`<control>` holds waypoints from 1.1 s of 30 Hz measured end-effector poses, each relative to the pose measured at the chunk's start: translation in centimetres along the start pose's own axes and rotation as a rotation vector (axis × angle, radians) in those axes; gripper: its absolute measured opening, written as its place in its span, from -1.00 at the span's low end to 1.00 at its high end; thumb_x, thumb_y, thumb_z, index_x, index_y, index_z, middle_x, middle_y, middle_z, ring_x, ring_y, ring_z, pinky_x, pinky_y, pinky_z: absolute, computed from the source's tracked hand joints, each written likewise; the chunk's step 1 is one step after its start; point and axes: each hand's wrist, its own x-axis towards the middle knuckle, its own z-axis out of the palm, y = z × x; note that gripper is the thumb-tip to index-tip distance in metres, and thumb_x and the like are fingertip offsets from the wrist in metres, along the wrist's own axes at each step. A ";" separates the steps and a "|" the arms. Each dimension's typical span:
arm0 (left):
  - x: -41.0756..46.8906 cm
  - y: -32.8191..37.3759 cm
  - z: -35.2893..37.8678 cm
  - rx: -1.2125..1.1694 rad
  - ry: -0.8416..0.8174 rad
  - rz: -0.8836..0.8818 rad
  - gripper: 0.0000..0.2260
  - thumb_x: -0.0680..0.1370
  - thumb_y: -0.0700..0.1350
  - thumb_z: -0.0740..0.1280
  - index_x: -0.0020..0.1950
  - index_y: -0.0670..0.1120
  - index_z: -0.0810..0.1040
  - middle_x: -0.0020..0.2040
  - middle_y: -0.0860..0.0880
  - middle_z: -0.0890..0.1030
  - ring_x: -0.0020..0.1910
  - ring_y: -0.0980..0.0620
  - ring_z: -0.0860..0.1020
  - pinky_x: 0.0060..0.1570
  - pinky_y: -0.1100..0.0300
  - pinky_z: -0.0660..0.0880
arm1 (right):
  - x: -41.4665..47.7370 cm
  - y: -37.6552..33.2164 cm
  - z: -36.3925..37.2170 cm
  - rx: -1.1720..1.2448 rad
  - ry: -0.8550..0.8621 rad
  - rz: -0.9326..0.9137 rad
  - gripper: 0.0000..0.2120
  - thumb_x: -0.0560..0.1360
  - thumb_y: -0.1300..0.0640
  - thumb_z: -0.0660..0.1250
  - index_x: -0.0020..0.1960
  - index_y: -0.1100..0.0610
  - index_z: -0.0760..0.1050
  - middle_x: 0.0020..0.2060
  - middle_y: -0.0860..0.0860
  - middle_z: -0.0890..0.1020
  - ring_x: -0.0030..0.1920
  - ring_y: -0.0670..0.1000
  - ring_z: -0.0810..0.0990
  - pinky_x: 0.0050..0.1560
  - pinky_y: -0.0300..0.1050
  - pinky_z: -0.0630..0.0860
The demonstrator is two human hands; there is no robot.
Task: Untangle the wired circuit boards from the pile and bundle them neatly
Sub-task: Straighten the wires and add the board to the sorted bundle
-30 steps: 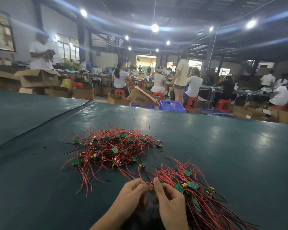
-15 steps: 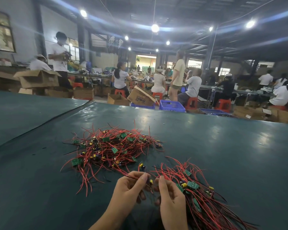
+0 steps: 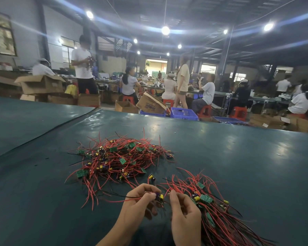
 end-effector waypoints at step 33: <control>-0.1 -0.4 0.1 0.088 -0.089 0.092 -0.71 0.35 -0.10 0.45 -0.10 -0.25 0.47 -0.44 0.00 0.55 -0.50 0.04 0.48 -0.48 0.23 0.39 | -0.1 0.2 0.6 0.088 0.065 0.079 -0.85 0.43 0.19 0.48 -0.30 0.19 0.61 -0.44 0.08 0.63 -0.40 -0.03 0.55 -0.41 -0.35 0.47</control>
